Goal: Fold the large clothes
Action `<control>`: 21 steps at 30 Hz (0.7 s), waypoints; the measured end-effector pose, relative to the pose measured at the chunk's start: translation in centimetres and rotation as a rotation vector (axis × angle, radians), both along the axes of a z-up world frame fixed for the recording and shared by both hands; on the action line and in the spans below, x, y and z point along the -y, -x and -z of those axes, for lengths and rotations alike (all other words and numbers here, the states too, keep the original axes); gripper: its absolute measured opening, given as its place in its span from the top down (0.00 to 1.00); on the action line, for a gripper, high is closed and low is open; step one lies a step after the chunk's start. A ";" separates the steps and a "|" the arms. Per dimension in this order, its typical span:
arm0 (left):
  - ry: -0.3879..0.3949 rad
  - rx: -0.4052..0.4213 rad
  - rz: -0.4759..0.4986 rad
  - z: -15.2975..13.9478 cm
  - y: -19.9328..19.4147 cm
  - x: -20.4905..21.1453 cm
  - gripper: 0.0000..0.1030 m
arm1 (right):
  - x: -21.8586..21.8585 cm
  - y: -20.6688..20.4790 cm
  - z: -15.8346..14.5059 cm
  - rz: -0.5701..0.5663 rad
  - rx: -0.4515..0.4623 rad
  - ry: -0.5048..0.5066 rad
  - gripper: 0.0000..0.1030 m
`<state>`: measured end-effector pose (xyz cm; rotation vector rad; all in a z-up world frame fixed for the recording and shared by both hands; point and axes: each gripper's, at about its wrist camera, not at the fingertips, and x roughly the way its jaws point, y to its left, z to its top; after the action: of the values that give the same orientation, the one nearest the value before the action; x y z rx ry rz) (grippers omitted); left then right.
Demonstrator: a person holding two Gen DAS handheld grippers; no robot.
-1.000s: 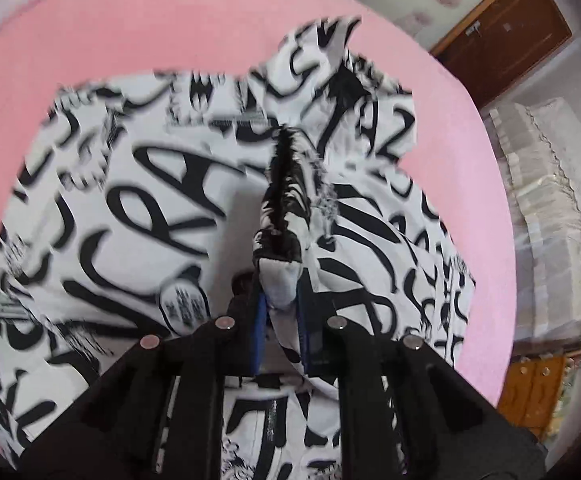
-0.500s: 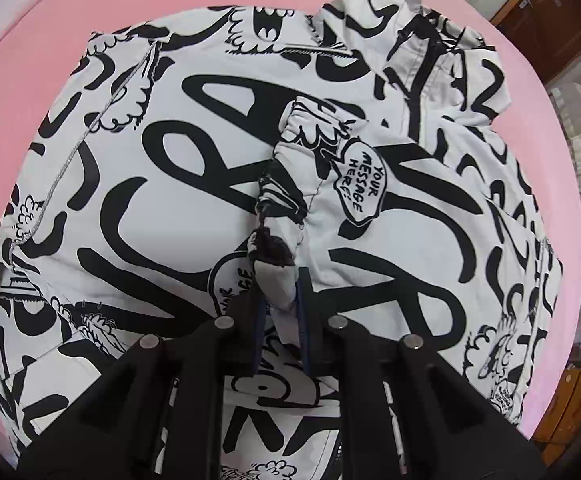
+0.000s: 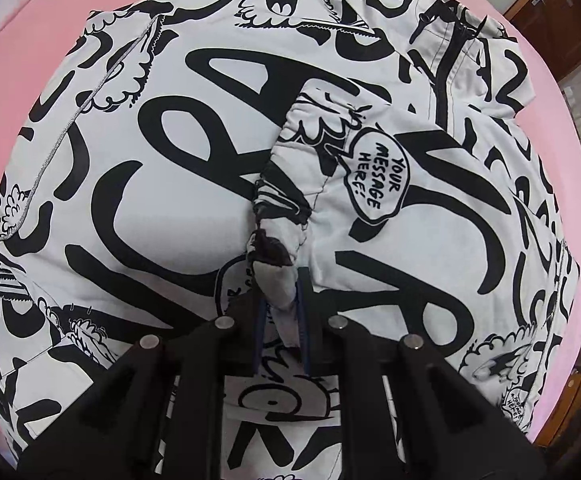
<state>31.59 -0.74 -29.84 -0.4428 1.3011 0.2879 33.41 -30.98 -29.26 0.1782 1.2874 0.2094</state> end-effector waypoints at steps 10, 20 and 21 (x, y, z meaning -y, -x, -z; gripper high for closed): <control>-0.058 -0.016 0.032 0.3 -1.1 2.2 0.89 | 11.6 3.4 -2.9 0.229 0.064 0.230 1.00; -0.371 0.073 0.177 -7.4 0.6 7.7 0.72 | 7.9 1.7 -3.9 0.218 0.080 -0.088 1.00; -0.332 0.105 0.205 -8.2 0.6 8.0 0.72 | 7.0 1.2 -3.7 0.203 0.069 -0.097 1.00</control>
<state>30.96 -8.71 -21.67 -0.0416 1.1583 0.2975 32.20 -38.01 -25.52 0.3801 1.1828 0.1032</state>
